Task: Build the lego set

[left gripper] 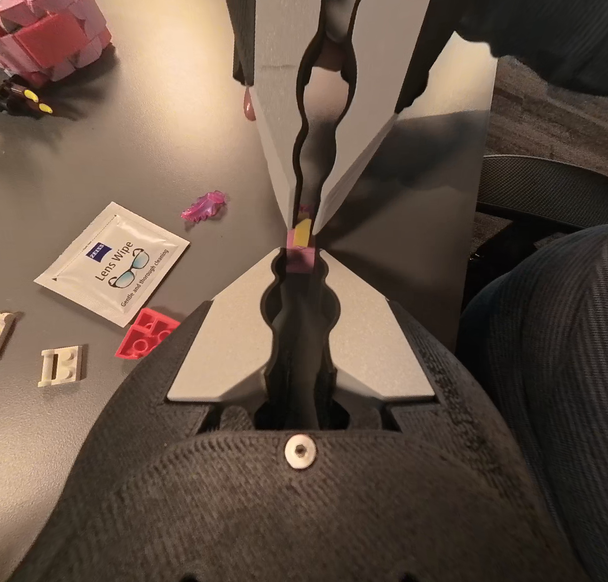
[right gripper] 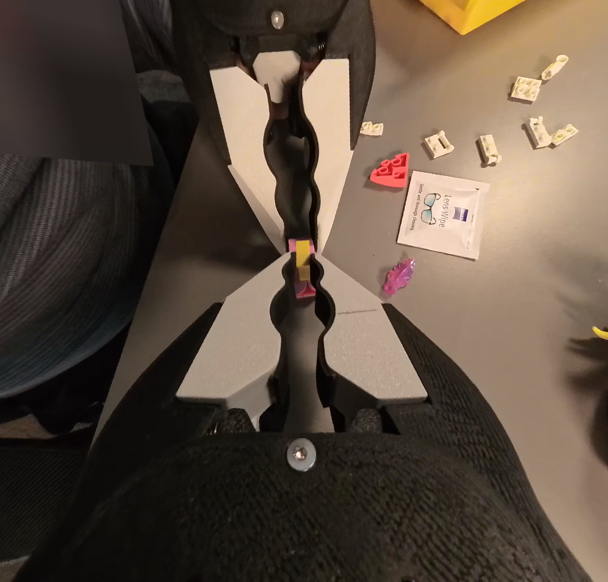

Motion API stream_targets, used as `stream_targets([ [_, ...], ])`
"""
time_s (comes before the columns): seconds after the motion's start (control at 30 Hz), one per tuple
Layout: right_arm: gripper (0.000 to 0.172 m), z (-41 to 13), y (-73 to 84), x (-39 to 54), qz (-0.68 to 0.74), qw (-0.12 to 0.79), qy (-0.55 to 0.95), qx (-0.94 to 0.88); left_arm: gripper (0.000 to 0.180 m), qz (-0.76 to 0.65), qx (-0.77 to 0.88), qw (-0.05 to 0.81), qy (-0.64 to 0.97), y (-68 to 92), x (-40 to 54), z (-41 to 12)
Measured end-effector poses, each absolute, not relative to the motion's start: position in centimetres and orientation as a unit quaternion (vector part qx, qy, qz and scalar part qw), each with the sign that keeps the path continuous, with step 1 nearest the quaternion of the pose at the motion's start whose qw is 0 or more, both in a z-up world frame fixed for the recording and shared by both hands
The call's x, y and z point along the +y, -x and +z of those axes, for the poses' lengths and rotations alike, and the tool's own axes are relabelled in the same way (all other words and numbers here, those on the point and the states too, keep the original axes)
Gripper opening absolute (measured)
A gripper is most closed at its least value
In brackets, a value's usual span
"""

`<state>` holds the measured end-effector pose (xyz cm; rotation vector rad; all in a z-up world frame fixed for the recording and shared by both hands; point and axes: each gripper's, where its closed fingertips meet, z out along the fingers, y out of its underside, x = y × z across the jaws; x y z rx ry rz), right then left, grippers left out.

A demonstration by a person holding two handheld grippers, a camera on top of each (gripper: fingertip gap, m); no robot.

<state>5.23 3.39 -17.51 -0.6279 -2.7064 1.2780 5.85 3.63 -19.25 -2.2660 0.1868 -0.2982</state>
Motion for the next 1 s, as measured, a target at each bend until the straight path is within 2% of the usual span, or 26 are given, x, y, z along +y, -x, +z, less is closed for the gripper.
stream_targets([
  [1.0, 0.007, -17.82, -5.48, 3.81, 0.306, 0.04, 0.164, -0.937, 0.016, -0.117, 0.075, 0.412, 0.901, -5.79, 3.64, -19.27],
])
